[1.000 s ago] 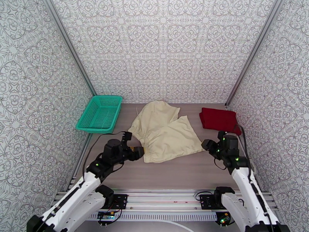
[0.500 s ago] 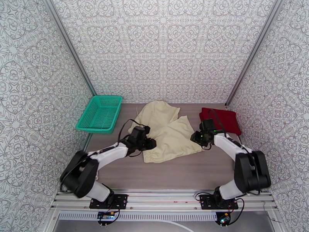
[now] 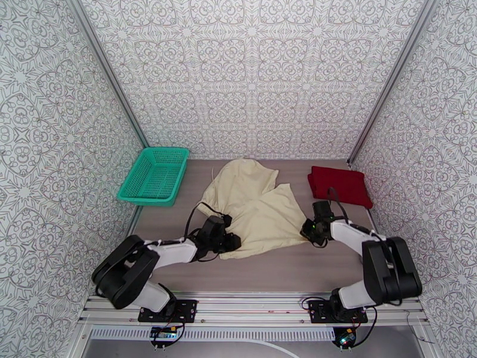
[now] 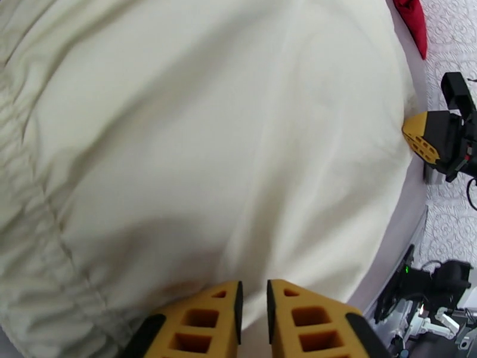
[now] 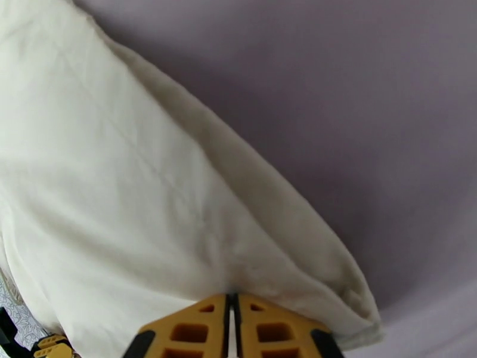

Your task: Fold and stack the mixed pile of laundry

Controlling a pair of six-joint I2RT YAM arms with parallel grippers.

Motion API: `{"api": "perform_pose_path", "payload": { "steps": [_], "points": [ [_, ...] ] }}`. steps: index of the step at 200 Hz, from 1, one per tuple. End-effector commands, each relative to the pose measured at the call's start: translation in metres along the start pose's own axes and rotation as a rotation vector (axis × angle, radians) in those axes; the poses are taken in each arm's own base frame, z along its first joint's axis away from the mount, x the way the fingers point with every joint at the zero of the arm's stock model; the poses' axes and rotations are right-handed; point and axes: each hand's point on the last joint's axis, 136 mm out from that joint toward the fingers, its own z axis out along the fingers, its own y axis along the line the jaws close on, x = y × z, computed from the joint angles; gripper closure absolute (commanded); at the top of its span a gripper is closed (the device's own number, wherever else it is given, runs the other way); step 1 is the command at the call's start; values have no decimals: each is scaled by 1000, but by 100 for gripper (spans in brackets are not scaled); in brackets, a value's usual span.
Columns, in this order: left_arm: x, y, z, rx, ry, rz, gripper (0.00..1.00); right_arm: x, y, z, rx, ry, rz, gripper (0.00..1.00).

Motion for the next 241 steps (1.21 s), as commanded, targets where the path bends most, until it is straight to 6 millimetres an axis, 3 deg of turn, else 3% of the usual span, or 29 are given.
{"api": "perform_pose_path", "payload": {
  "steps": [1, 34, 57, 85, 116, 138, 151, 176, 197, 214, 228, 241],
  "points": [
    [30, 2, -6, -10, 53, -36, 79, 28, -39, -9, 110, 31, 61, 88],
    [54, -7, -19, -14, 68, -31, 74, 42, -51, -37, 120, 19, 49, 88],
    [41, -26, -39, -14, 15, 9, 65, 31, -35, -70, 81, -36, -10, 87],
    [-17, -44, -73, -6, -93, 53, 60, -6, 22, -101, -6, -90, -143, 85],
    [-114, -39, -99, 6, -231, 74, 66, -57, 126, -107, -159, -166, -357, 85],
    [-181, -22, -100, -32, -295, 94, 71, -90, 199, -90, -279, -201, -464, 84],
    [-214, -3, -92, -55, -314, 68, 75, -105, 230, -75, -322, -210, -495, 84],
    [-252, 34, -70, -67, -315, -6, 81, -128, 275, -27, -328, -182, -551, 85],
    [-260, 57, -54, -69, -294, -58, 83, -141, 286, 18, -291, -139, -543, 85],
    [-255, 75, -43, -90, -268, -94, 83, -152, 283, 52, -237, -117, -513, 87],
    [-248, 89, -37, -103, -245, -131, 83, -160, 269, 79, -175, -93, -454, 88],
    [-238, 104, -34, -142, -229, -165, 83, -165, 257, 92, -158, -67, -396, 89]
  ]
}}
